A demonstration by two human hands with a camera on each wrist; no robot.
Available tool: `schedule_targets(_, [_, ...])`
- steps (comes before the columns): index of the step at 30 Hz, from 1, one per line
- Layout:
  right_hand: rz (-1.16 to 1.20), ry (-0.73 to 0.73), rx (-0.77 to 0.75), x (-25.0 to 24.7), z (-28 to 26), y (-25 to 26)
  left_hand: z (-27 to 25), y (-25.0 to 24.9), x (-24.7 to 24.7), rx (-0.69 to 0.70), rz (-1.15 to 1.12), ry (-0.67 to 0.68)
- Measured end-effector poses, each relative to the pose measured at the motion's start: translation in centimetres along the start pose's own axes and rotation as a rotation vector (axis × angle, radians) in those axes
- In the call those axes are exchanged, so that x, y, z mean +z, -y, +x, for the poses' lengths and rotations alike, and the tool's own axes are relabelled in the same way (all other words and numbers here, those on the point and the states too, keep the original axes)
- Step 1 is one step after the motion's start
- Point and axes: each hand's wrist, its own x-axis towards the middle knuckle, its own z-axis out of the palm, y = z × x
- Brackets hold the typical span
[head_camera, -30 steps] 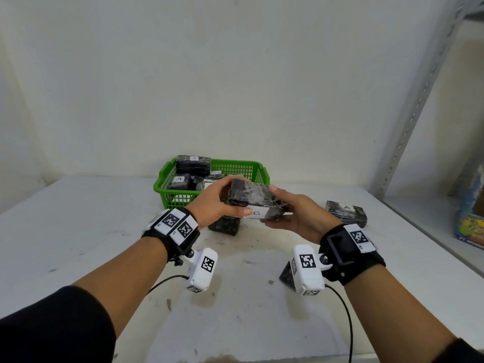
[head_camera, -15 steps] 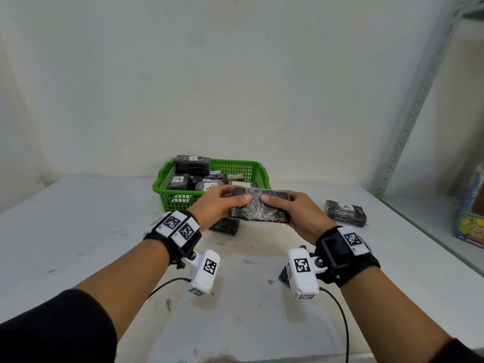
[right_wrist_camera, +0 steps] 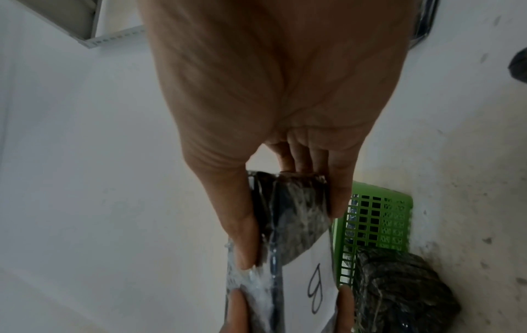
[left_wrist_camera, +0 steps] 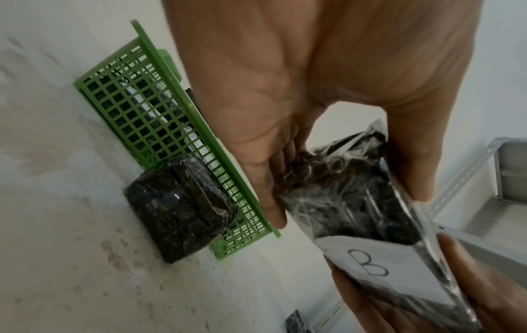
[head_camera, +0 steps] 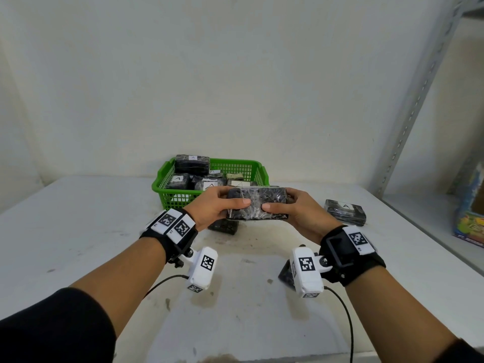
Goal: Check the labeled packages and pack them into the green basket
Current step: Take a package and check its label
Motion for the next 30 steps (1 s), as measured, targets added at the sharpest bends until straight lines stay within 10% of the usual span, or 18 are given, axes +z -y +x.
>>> schedule_targets(16, [0.023,0.028,0.146,0.1,-0.2,-0.1,-0.3,0.2,-0.4,0.248,0.311,-0.076])
schedule_targets(23, [0.004,-0.007,0.092,0.1,0.1,-0.5,-0.7,-0.4,1.0,0.004,0.016,-0.054])
schedule_targets(30, [-0.064,-0.049,0.088,0.1,0.2,-0.3,-0.1,0.1,0.9,0.039,0.128,-0.083])
